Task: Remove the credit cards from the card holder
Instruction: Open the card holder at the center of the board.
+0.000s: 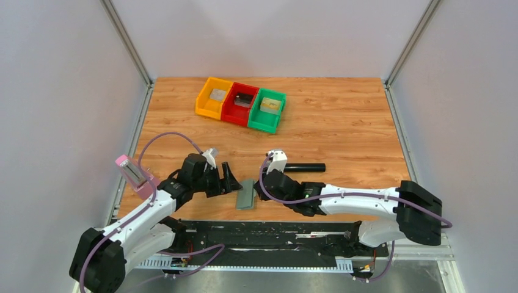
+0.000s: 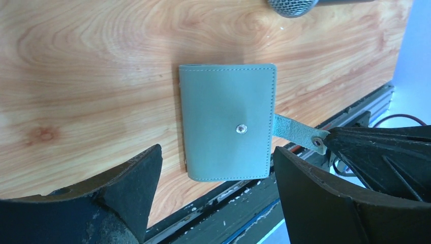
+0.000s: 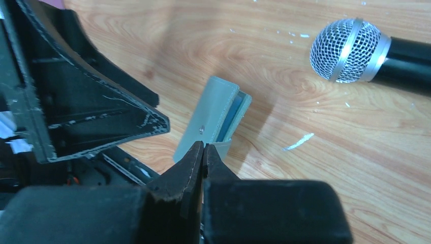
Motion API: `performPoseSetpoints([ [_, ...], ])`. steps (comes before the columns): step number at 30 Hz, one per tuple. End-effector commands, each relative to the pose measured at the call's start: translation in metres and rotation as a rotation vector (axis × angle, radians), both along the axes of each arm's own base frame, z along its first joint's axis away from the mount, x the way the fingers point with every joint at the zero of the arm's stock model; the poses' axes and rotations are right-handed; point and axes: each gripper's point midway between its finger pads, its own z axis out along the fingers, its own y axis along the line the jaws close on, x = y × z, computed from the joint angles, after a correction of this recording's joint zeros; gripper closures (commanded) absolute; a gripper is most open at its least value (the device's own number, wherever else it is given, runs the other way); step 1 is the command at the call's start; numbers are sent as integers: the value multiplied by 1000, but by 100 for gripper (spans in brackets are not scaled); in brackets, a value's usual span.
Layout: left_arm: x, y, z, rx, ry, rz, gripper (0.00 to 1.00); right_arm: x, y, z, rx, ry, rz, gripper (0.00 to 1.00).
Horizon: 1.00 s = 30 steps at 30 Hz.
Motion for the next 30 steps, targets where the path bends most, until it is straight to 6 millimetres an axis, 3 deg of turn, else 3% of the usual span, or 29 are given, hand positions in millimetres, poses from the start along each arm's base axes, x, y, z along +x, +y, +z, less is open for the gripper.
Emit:
performPoseSetpoints([
  [1,12,-17,31,-73,-115,-72,11,5,14,39,173,-39,-8,100],
  [8,14,-23,36,-89,-126,-96,9,2,18,54,237,-59,21,100],
  [19,14,-25,28,-89,-106,-100,13,0,11,55,253,-57,13,100],
  [30,16,-21,19,-48,-87,-78,33,-2,2,53,253,-49,4,100],
])
